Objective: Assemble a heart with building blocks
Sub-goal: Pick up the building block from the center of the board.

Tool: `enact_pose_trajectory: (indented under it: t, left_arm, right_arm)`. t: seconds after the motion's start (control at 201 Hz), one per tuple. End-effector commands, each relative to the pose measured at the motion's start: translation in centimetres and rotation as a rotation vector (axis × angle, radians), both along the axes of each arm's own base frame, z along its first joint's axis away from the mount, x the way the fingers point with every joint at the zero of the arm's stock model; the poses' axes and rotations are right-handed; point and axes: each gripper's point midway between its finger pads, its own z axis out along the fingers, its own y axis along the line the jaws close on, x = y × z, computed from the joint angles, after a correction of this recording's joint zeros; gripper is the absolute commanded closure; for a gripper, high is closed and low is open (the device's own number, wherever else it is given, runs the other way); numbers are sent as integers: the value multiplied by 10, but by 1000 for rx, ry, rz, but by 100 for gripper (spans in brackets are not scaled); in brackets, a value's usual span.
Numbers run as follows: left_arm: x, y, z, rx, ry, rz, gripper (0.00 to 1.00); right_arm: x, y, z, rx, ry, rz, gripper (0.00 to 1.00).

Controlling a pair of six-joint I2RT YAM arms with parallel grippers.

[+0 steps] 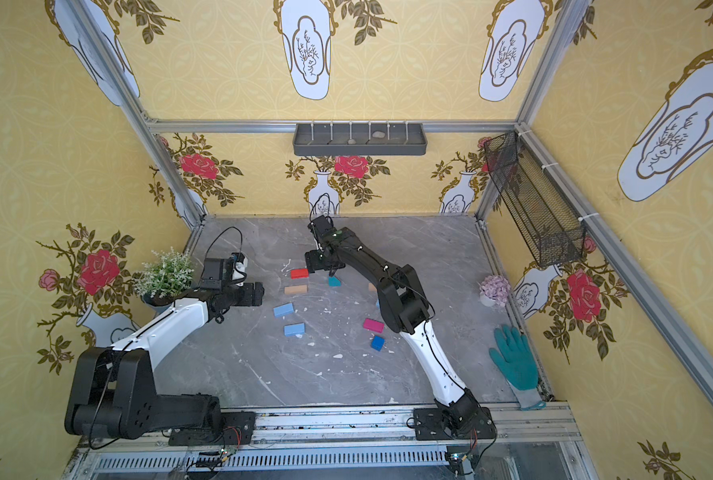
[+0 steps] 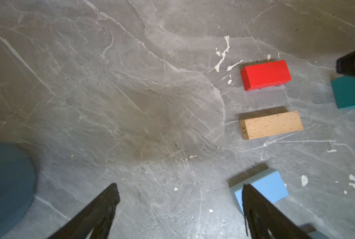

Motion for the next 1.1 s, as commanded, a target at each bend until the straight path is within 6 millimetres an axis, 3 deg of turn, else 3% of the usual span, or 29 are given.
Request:
enact_pose_trajectory:
  t: [0.0, 0.234, 0.528, 0.677, 0.921, 1.09]
  left_arm:
    - [1, -1, 0, -3, -1, -5, 6]
    - [2, -1, -2, -3, 0, -3, 6]
    - [7, -2, 0, -3, -3, -8, 6]
    - [7, -2, -2, -1, 4, -8, 6]
    - [7, -1, -4, 4, 8, -10, 6]
    - [5, 0, -6, 5, 16, -13, 6]
  right_arm:
    - [-10, -20, -15, -105, 47, -7, 24]
    - [-38, -30, -27, -246, 36, 67, 24]
    - [-40, -36, -31, -279, 34, 71, 30]
    - [-36, -33, -31, -281, 20, 84, 42]
    - [-33, -36, -32, -318, -4, 166, 83]
    - [-25, -47, -26, -322, -14, 228, 91]
